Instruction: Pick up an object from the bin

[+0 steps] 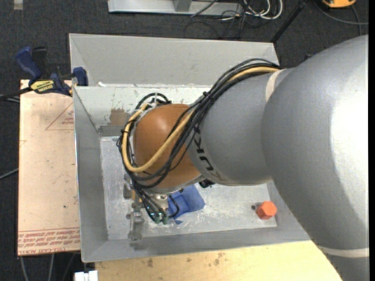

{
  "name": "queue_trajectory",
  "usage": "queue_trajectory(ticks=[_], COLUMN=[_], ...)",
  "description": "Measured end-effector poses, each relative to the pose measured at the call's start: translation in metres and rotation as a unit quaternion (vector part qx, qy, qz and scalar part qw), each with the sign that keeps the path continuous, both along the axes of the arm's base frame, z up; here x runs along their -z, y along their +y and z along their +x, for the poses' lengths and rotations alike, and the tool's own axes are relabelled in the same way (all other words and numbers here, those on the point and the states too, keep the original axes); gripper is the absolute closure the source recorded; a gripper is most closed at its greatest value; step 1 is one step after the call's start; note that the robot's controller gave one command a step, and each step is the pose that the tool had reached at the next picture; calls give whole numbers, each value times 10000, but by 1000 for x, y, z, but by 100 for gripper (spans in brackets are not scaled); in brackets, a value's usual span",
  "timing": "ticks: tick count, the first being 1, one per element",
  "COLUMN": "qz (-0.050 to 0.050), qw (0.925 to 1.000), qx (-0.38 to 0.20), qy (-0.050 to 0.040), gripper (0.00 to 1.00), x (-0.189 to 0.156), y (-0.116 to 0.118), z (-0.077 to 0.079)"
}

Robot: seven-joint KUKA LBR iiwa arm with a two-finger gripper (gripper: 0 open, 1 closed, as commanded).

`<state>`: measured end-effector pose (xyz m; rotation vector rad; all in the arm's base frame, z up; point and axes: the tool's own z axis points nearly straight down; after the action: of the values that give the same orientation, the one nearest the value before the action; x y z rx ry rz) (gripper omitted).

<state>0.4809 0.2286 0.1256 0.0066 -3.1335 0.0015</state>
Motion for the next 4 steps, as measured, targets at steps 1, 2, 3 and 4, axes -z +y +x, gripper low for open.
queue_trajectory(ticks=[1,2,3,4], qz=[18,28,29,-20], qw=[9999,9919,9297,8266], qx=[148,-1266,-3682,-5629], qy=[-45,-47,-48,-3], gripper=[0,0,0,0], x=[39,25,19,55], y=[-38,15,19,18], z=[41,15,11,2])
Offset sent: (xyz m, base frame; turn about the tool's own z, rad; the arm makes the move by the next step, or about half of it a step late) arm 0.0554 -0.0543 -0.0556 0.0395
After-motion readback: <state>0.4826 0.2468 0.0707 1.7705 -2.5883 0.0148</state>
